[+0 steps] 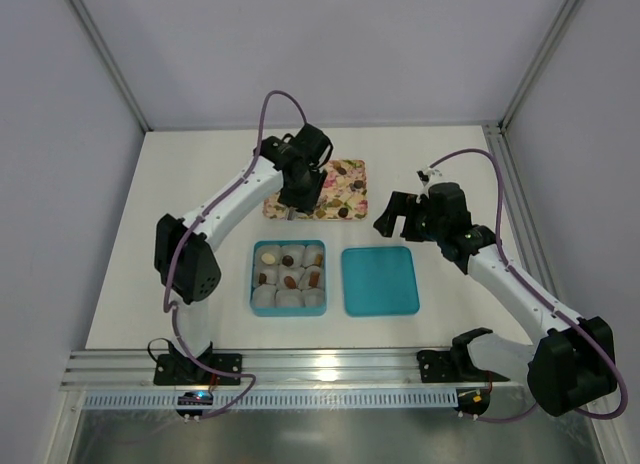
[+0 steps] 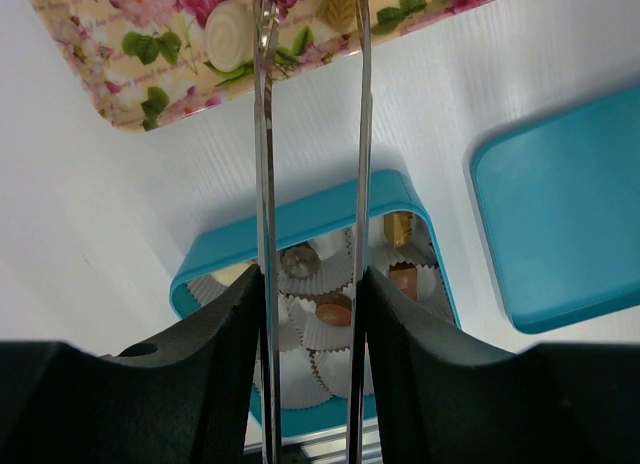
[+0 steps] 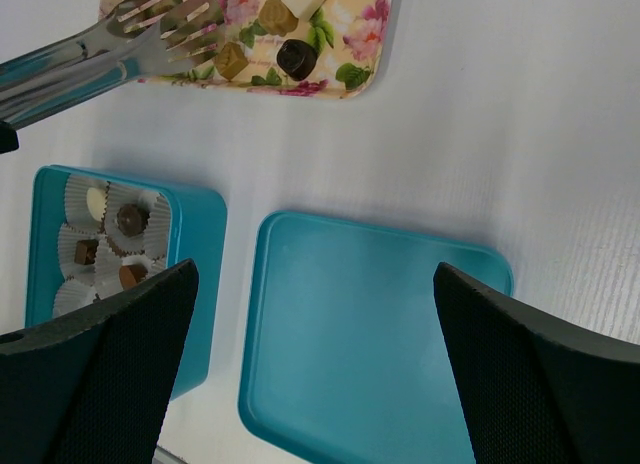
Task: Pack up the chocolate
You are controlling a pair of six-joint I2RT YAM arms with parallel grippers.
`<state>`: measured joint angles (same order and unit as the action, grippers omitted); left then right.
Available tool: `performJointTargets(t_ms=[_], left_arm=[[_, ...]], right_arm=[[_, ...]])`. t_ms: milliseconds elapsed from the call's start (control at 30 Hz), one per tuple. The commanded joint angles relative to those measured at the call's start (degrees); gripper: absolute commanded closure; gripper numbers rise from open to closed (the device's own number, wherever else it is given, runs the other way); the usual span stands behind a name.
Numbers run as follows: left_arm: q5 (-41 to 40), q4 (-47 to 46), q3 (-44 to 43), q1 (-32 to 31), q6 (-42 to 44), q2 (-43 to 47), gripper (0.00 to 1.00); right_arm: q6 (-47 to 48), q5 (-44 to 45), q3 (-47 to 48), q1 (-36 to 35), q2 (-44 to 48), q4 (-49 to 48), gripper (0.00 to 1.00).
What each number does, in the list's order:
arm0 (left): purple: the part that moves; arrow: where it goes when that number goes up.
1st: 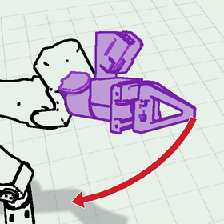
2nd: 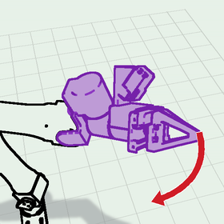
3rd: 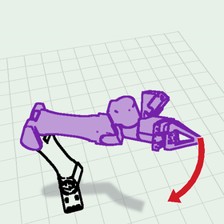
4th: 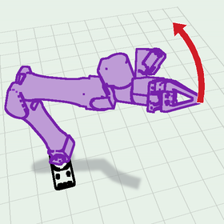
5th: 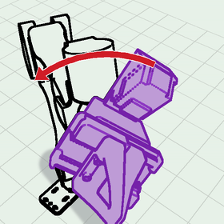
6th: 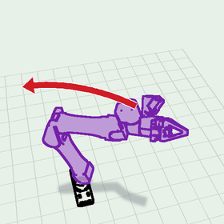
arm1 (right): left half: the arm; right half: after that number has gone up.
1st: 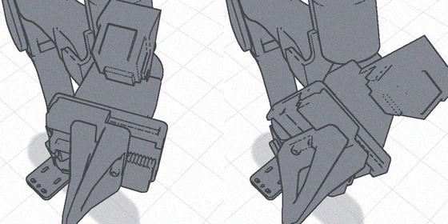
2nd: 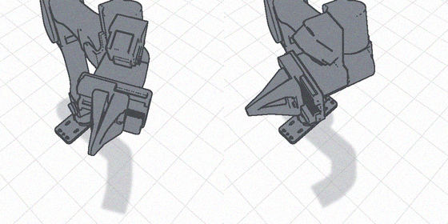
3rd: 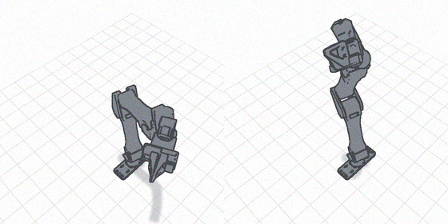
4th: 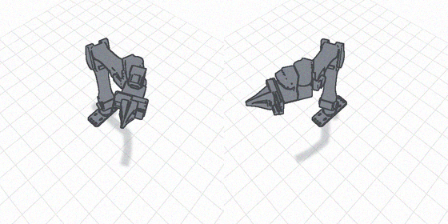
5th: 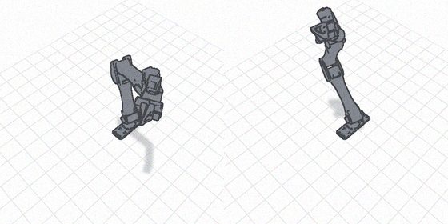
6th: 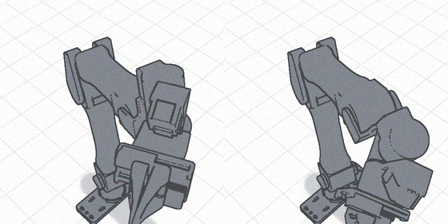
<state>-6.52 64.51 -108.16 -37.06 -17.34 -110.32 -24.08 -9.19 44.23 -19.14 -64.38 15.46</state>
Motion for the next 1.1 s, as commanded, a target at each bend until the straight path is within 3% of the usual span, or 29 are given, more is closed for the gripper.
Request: performJointTargets(t_ms=[0,667,1067], left_arm=[[1.1,0.4,-0.3,-0.6,1.2,0.7,0.57],[1.7,1.4,-0.6,-1.0,2.7,-3.0,0.59],[-1.2,3.5,-5.0,-0.9,2.8,-4.5,0.68]], right_arm=[[-0.1,0.1,0.2,-0.2,1.4,-1.7,0.00],[0.1,0.4,-0.3,-0.2,1.3,-1.8,0.00],[-0.2,0.1,-0.1,-0.2,0.9,-2.3,0.00]])
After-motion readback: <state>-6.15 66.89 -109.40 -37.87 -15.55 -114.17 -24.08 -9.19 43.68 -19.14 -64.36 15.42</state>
